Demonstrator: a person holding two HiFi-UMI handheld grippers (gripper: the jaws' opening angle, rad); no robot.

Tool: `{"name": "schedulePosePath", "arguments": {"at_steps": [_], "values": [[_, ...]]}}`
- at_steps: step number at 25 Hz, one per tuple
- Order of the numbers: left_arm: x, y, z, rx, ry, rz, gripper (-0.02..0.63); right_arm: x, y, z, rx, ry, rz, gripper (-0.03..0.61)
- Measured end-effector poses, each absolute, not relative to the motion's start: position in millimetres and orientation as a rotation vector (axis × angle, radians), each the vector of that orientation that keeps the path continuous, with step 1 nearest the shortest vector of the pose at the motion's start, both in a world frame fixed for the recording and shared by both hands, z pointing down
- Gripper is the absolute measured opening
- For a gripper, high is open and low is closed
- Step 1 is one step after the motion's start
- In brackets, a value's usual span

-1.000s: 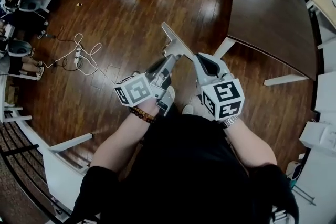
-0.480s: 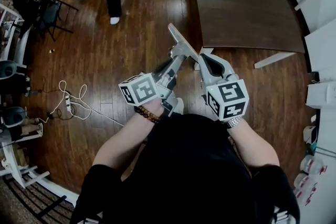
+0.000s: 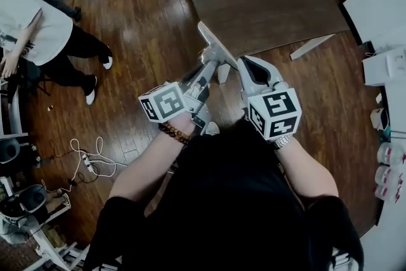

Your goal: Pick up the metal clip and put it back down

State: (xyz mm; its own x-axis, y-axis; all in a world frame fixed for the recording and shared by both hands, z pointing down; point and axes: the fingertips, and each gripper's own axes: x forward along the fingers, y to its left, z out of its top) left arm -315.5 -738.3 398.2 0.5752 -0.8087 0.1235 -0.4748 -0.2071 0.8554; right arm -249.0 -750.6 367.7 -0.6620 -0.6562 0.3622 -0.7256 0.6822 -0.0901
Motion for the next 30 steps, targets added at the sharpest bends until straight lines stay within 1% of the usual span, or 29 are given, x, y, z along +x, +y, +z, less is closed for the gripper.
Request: {"name": "schedulePosePath", "arguments": {"at_steps": [8,14,16,30], "values": [[-244.8,-817.4,405.0,1.846,-0.997,-0.396,0.026,-175.4,-826.7,374.9,1.164,-2.578,0.38,-0.008],[-136.9,-918.8,403.1,1.765,-1.02,-0.385,0.026,-64.5,-929.0,371.7,1.119,-2.586,0.455,-0.008],[-130.3,-926.3,409.1,1.758,-1.028,-0.387,0.026,-55.2,-936.3,374.5,1.115,-2.59,0.448,-0.008],[-143.2,-944.3,457.5,1.631,-0.991,-0.465,0.026,-49.9,-935.4,391.0,1.162,-2.57,0.408,-0.008]]}}
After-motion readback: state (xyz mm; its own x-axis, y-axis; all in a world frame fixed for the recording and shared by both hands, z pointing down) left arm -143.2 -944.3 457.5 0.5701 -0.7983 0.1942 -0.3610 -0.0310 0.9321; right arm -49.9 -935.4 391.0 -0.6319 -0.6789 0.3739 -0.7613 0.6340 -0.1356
